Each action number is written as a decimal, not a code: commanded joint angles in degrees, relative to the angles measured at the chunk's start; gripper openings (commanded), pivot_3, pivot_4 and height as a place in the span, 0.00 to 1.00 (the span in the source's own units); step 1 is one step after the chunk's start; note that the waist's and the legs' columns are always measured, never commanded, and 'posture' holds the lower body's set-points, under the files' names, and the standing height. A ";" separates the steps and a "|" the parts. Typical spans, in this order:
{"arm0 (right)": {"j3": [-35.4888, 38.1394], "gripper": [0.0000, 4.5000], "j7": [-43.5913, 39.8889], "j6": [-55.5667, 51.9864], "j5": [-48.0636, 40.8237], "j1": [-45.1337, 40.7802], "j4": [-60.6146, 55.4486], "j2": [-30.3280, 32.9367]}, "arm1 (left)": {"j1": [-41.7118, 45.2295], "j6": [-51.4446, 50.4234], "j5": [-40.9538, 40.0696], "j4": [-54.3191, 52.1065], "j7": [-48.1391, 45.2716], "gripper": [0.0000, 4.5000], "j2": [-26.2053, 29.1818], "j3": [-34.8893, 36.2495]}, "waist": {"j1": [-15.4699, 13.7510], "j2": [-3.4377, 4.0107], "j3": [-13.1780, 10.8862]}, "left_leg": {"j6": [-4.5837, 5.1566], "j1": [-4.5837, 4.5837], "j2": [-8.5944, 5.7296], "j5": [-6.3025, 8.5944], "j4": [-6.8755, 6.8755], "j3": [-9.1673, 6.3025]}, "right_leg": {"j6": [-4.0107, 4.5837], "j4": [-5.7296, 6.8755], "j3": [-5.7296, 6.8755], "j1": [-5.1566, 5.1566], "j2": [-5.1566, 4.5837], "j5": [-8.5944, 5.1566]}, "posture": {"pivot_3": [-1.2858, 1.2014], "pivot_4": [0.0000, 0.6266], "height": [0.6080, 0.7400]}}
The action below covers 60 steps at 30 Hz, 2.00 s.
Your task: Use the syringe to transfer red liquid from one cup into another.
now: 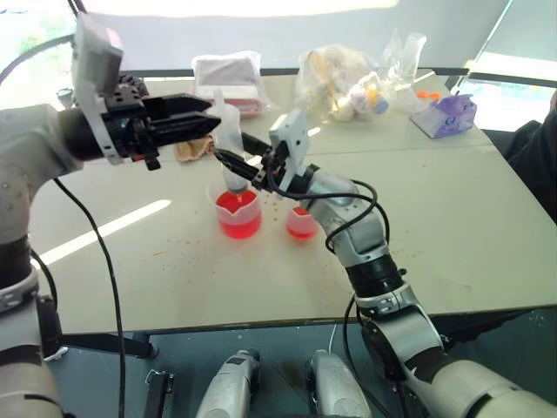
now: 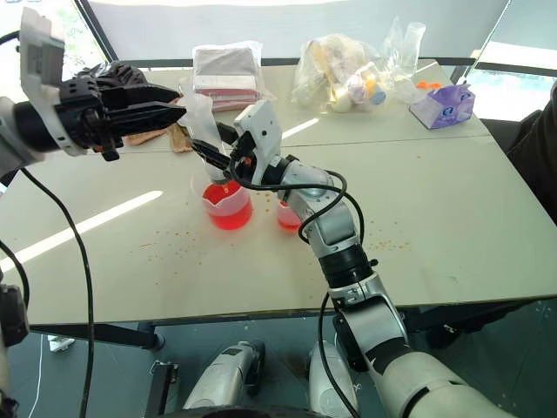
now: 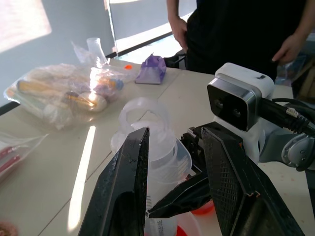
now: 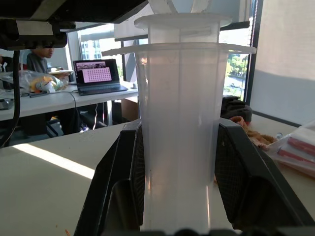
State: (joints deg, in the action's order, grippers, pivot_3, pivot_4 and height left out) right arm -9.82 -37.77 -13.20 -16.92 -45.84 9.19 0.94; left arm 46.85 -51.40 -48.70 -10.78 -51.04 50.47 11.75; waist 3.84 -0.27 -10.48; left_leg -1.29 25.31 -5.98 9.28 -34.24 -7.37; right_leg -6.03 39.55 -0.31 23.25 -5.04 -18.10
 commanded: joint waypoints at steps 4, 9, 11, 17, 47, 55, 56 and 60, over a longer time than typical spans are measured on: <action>-0.72 0.31 0.50 0.99 0.55 -0.96 -1.10 -1.58 | -0.51 0.39 -0.23 -1.77 1.28 0.39 -1.97 0.40 | 0.05 0.00 0.00 | -0.01 0.00 0.01 0.00 0.00 0.00 | 0.00 0.01 0.00 0.01 0.00 0.00 | 0.52 0.24 0.97; -1.19 0.31 0.47 1.74 1.54 -0.84 0.37 -2.17 | -1.93 0.48 0.26 -1.64 1.86 0.39 -3.53 -0.28 | 0.07 0.00 0.00 | -0.02 -0.01 0.04 -0.01 0.00 0.00 | 0.02 0.02 -0.01 0.01 0.00 0.01 | 0.52 0.24 0.97; -1.30 0.31 0.40 1.95 1.89 -0.62 0.89 -2.30 | -2.87 0.67 0.91 -1.21 2.26 0.39 -4.09 -0.48 | 0.03 0.00 0.00 | -0.03 -0.01 0.04 -0.02 0.00 0.00 | 0.03 0.02 -0.01 0.01 0.02 0.02 | 0.52 0.24 0.97; -1.56 0.31 0.38 2.58 2.84 0.04 2.41 -2.96 | -5.45 1.35 2.26 -1.26 2.70 0.39 -5.08 -1.02 | 0.04 0.00 0.00 | -0.03 -0.01 0.04 -0.02 0.00 0.00 | 0.03 0.02 -0.01 0.01 0.02 0.02 | 0.52 0.24 0.97; -3.62 0.31 0.09 1.03 3.59 3.99 -0.09 -4.54 | -0.52 1.94 3.39 1.74 6.13 0.01 -7.40 0.98 | -0.01 0.00 0.00 | -0.05 -0.01 0.05 -0.03 0.00 0.00 | 0.04 0.02 -0.01 0.02 0.03 0.03 | 0.52 0.24 0.97; -3.43 0.31 -0.44 -0.27 3.53 4.41 -0.46 -4.62 | 2.39 2.60 3.33 2.83 6.06 0.01 -7.19 1.51 | 0.00 0.00 0.00 | -0.05 -0.01 0.05 -0.03 0.00 0.00 | 0.04 0.02 -0.01 0.02 0.03 0.03 | 0.52 0.24 0.97; -3.46 0.31 -0.48 -0.40 3.57 4.51 -0.50 -4.62 | 2.61 2.59 3.30 2.88 6.08 0.01 -7.17 1.54 | 0.01 0.00 0.00 | -0.05 -0.01 0.05 -0.03 0.00 0.00 | 0.04 0.02 -0.01 0.02 0.03 0.03 | 0.52 0.24 0.97; -3.66 0.31 -0.44 -0.77 3.74 4.84 -0.42 -4.77 | 3.16 2.66 3.22 2.91 5.94 0.01 -7.03 1.63 | 0.02 0.00 0.00 | -0.06 -0.01 0.05 -0.03 0.00 0.00 | 0.04 0.02 -0.01 0.02 0.03 0.03 | 0.52 0.24 0.97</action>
State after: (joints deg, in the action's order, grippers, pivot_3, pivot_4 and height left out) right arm -10.21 -36.31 -13.43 -12.72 -41.41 10.28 -2.32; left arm 45.81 -51.01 -45.28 -7.28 -46.11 42.86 10.15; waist 3.86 -0.27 -10.48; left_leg -1.35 25.30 -5.93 9.25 -34.24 -7.37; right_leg -5.99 39.57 -0.32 23.27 -5.01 -18.07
